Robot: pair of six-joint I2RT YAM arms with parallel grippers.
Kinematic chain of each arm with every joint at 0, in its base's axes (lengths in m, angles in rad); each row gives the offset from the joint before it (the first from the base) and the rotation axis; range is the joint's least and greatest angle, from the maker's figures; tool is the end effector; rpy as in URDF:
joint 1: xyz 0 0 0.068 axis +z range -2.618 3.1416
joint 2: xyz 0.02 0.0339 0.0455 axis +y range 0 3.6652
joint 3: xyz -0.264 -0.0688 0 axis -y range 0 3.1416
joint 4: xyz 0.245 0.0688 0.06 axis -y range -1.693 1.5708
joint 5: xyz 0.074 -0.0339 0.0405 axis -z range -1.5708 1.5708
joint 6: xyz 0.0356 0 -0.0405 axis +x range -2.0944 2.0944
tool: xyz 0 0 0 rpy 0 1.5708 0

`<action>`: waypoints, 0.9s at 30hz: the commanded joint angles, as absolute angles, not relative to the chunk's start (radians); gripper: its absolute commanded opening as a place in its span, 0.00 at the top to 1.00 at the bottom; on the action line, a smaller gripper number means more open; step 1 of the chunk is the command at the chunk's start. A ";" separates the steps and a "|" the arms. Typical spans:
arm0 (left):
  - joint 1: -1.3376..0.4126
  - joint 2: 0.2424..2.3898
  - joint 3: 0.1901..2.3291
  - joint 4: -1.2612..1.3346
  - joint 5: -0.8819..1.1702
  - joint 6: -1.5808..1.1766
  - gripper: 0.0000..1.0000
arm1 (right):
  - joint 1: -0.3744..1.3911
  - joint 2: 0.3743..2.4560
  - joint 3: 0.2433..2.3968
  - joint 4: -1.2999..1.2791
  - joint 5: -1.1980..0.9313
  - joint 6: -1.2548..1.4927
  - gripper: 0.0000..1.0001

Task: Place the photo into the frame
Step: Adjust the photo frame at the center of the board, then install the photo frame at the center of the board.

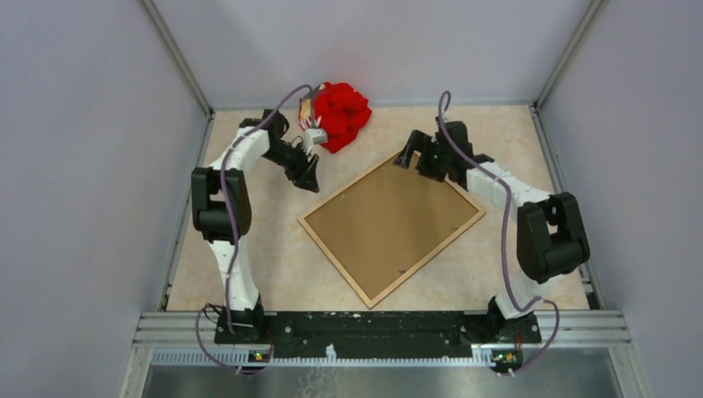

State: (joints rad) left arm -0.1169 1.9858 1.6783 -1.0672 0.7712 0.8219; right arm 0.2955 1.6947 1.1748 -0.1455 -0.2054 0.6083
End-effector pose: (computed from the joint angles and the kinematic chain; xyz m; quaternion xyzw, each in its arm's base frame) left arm 0.3919 -0.0710 0.2405 0.4500 0.8057 -0.3200 0.2144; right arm 0.3621 0.1178 0.2386 0.0950 0.8906 0.2729 0.3512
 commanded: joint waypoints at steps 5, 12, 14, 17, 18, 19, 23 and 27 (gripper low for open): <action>-0.123 2.110 1.600 -0.955 0.822 0.716 0.43 | 0.537 1.629 0.999 0.040 -0.194 0.788 0.09; -0.123 2.100 1.494 -0.904 0.832 0.718 0.59 | 0.676 1.714 1.003 0.178 -0.154 0.926 0.25; -0.123 2.094 1.474 -0.909 0.836 0.728 0.66 | 0.694 1.738 1.004 0.213 -0.156 0.955 0.30; -0.123 2.076 1.433 -0.912 0.852 0.749 0.72 | 0.722 1.776 1.016 0.239 -0.169 0.983 0.35; -0.123 2.067 1.417 -0.918 0.861 0.758 0.73 | 0.729 1.783 1.018 0.246 -0.169 0.990 0.35; -0.123 2.056 1.401 -0.926 0.871 0.768 0.73 | 0.739 1.790 1.018 0.254 -0.168 0.995 0.35; -0.124 2.011 1.325 -0.990 0.961 0.831 0.69 | 0.766 1.811 1.007 0.277 -0.173 1.014 0.35; -0.124 1.996 1.282 -1.017 0.999 0.860 0.69 | 0.773 1.821 0.992 0.319 -0.179 1.037 0.35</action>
State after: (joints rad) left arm -0.1139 2.0365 1.3285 -0.9012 0.8955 0.7834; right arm 0.7563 1.8137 0.9817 0.2260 -0.1799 1.0008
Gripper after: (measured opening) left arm 0.313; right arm 0.648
